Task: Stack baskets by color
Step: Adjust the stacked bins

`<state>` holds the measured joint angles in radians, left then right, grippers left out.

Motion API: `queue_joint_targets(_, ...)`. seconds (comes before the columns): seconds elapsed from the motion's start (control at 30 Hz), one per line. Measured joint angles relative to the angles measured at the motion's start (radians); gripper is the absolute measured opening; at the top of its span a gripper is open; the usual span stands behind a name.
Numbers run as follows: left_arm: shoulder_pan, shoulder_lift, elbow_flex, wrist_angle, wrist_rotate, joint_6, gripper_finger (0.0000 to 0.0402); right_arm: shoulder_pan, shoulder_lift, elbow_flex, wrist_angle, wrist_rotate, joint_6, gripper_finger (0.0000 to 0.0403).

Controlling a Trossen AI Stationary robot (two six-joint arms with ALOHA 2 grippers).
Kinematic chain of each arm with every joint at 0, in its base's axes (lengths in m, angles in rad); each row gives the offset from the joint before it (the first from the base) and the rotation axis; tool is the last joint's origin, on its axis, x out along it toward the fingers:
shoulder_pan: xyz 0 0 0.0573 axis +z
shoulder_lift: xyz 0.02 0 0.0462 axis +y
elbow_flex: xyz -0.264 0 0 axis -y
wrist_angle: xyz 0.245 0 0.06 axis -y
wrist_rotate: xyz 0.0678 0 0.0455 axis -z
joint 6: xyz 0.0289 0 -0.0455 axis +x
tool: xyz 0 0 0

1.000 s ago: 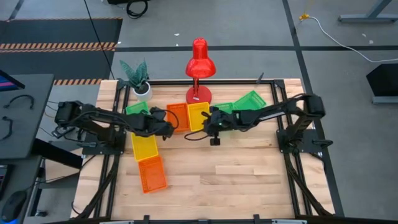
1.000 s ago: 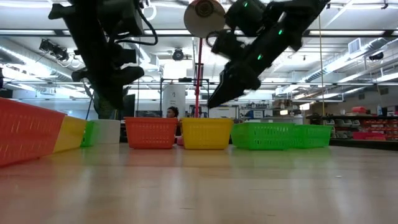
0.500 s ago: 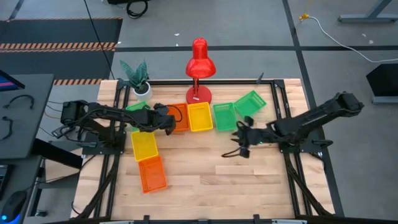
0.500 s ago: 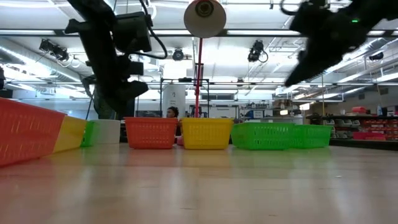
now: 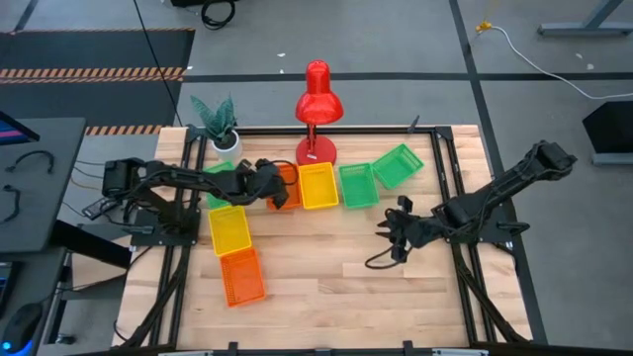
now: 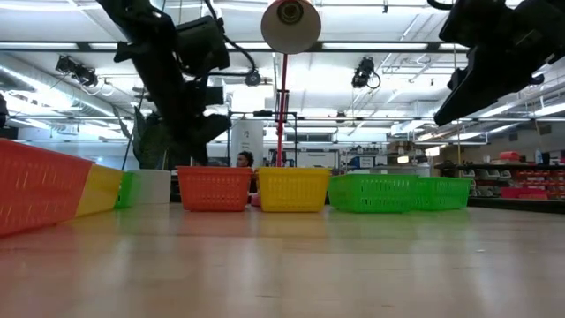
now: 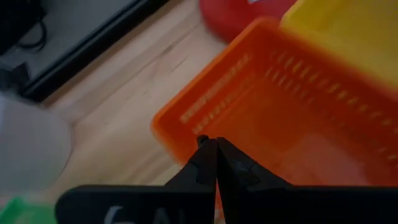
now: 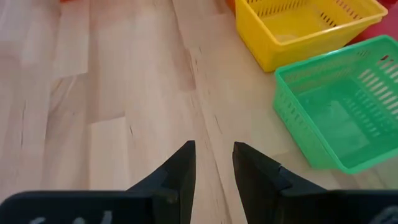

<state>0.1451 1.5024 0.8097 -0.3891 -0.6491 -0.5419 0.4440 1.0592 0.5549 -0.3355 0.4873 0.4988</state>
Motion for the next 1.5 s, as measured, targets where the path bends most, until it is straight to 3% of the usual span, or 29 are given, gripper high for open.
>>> queue_joint_targets(0.17,0.000,-0.003,0.027,-0.011,0.001,0.028,0.0008,0.021,0.000,0.000,-0.003,0.020,0.000,0.0112)
queue_joint_targets(0.4,0.019,-0.019,0.139,-0.483,0.054,-0.246,0.0004,0.036,0.000,0.000,-0.002,0.021,0.002,0.0112)
queue_joint_targets(0.47,0.038,-0.019,0.126,-0.526,0.080,-0.307,0.0004,0.036,0.000,0.000,-0.002,0.023,0.003,0.0112)
queue_joint_targets(0.7,0.081,-0.017,-0.061,-0.236,0.167,-0.259,0.0004,0.036,0.000,0.000,0.003,0.048,-0.001,0.0112)
queue_joint_targets(0.9,0.095,-0.017,-0.098,-0.053,0.167,-0.170,0.0005,0.036,0.000,0.000,0.005,0.047,-0.002,0.0112)
queue_joint_targets(1.5,0.134,-0.017,-0.097,0.132,0.164,-0.047,0.0006,0.036,0.001,0.000,0.013,0.047,0.000,0.0112)
